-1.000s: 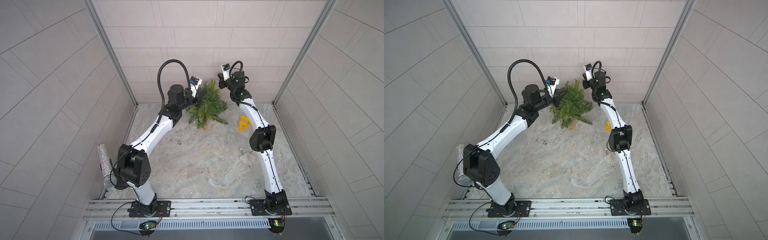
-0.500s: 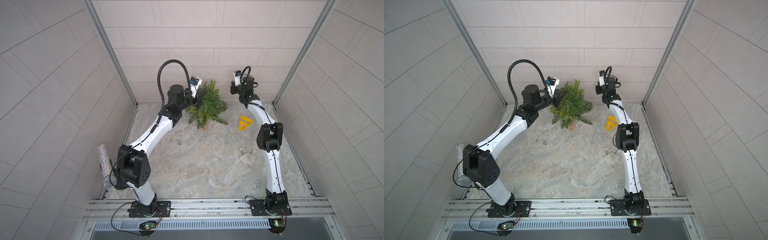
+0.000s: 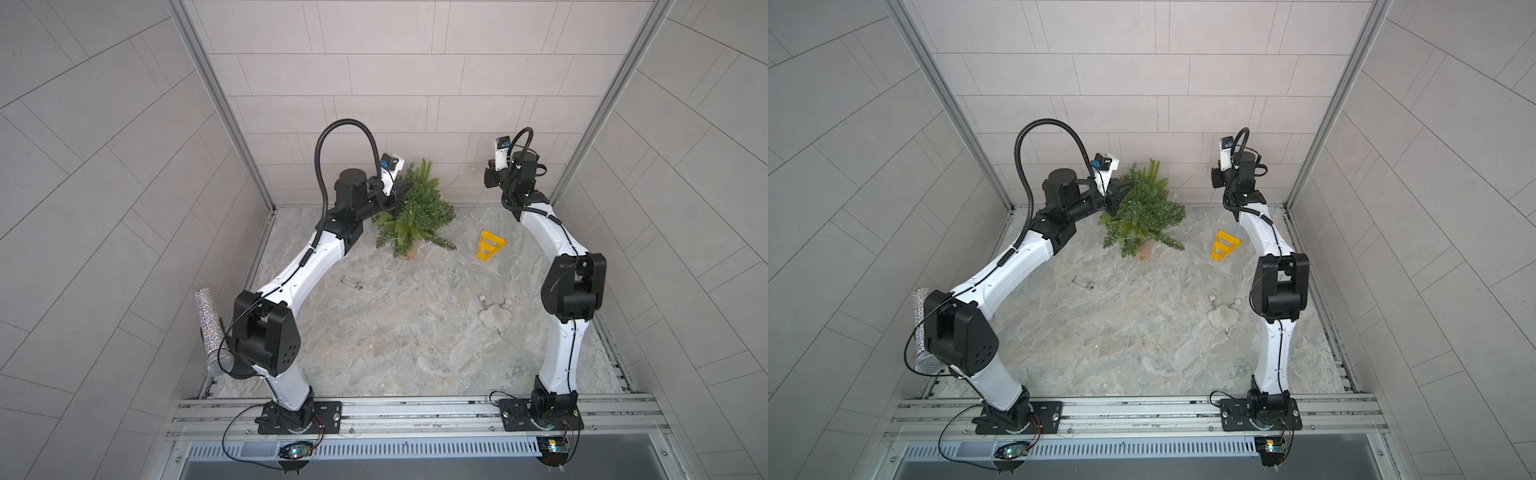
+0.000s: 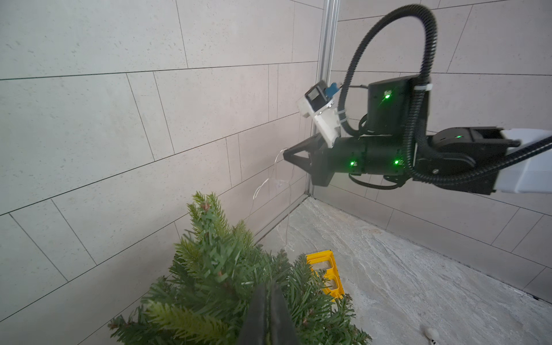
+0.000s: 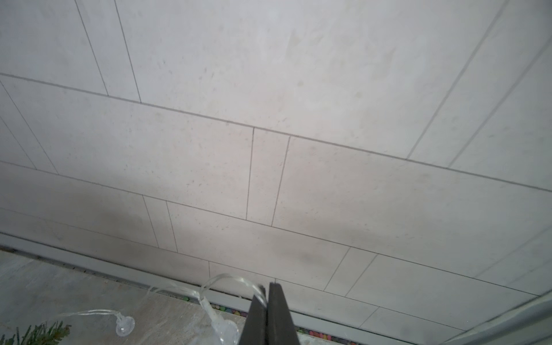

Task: Remove string lights from the small christmas tree
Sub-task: Remove the light string from the Christmas tree, then place the light string at the center of the board.

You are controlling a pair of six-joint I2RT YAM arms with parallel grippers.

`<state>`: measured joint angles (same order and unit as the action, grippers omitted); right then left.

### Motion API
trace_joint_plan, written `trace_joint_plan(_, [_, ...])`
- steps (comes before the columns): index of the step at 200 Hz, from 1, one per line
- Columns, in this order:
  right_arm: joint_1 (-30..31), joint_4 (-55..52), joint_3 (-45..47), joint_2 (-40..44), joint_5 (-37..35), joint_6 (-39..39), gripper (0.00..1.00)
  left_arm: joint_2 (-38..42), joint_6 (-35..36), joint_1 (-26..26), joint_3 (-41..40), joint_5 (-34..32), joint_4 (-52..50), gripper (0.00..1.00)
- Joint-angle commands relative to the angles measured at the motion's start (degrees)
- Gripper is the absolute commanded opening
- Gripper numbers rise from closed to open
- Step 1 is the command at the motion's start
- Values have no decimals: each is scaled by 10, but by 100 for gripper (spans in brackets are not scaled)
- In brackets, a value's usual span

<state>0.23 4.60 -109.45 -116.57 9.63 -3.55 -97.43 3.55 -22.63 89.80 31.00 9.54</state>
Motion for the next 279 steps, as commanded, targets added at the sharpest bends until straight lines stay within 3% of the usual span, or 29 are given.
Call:
trace_joint_plan(1, [-12,24,43,48,-14,-5,0,13,10,0,4,5,-26,0])
trace_joint_plan(33, [-13,60,133,113,24,12,0,11,12,2,5,2,-28,0])
trace_joint_plan(67, [-9,62,163,148,71,35,0,7,12,2,11,-6,-35,0])
trace_joint_plan(128, [-8,30,264,233,27,34,0,8,15,3,9,-6,-35,0])
trace_joint_plan(172, [-8,-56,305,318,-27,24,0,6,13,3,11,1,-36,0])
trace_joint_plan(256, [-8,-111,476,411,-72,94,0,-4,4,4,17,17,-32,0])
trace_joint_plan(266, [-8,-118,488,414,-86,94,3,-7,1,4,17,20,-30,0])
trace_joint_plan(279, [-9,-131,498,411,-99,96,17,-8,-3,4,16,21,-26,0])
